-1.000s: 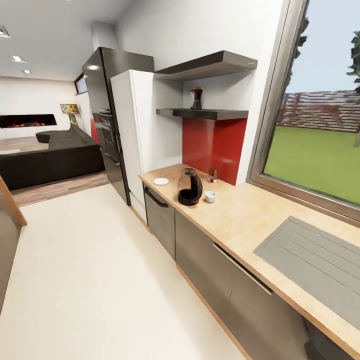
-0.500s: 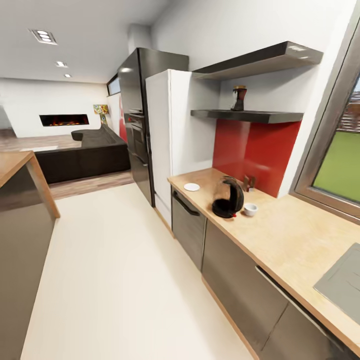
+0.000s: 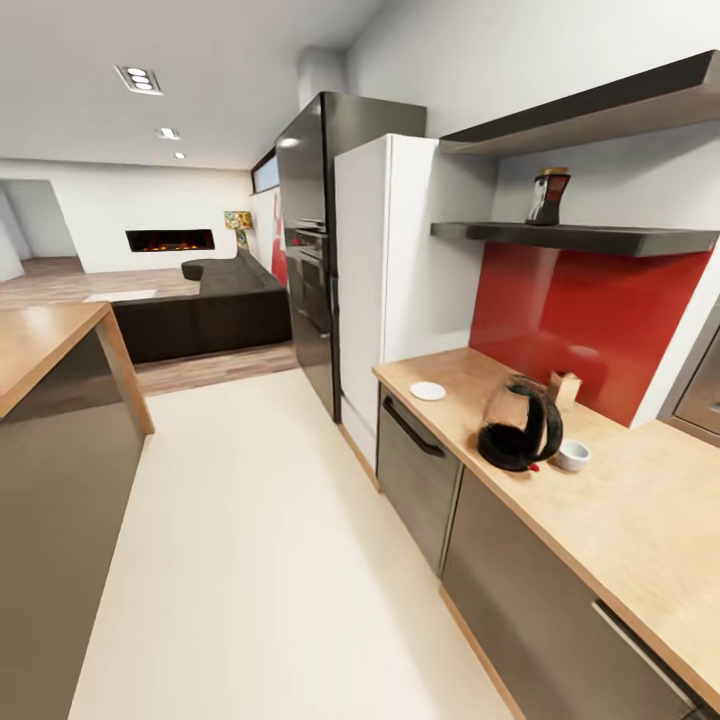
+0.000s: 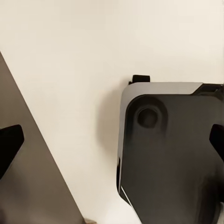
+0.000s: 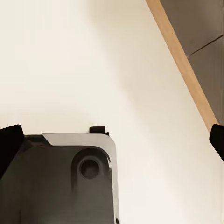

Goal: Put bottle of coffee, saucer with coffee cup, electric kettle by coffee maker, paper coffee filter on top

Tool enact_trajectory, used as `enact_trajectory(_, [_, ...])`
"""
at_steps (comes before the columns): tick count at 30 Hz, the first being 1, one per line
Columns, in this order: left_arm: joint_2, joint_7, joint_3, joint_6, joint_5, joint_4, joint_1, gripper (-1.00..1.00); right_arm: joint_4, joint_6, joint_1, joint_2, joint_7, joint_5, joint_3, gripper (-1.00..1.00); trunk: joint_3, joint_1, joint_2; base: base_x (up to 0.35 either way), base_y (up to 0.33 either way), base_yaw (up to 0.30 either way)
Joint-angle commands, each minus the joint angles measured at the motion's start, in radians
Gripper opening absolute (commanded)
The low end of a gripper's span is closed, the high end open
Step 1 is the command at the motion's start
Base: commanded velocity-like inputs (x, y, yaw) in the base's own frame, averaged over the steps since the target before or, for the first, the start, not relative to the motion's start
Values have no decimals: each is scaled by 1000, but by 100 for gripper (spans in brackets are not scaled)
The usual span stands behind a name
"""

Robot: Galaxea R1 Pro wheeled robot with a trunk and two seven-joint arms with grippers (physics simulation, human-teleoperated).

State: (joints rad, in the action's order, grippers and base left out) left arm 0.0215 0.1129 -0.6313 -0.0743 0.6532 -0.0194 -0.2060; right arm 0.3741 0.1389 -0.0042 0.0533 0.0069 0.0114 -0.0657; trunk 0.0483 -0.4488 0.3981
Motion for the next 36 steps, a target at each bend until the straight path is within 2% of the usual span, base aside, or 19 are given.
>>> enact_trajectory(1, [0,1,-8,-5,6,-2,-1,100,1,3,0,0,1,1,-4,100,2,-1,2,328,150,7])
enact_trajectory(5, [0,1,-8,-9,6,-2,-1,100,-2,2,0,2,1,2,-3,100,2,-1,2,328,151,2])
enact_trajectory(12, [0,10,-11,-9,1,-2,-1,100,-87,5,0,-1,2,1,-2,100,2,-1,2,328,149,0])
enact_trajectory(36, [-3,13,-13,-11,-1,-2,-1,100,-87,5,-1,0,5,1,-2,100,2,-1,2,332,122,0])
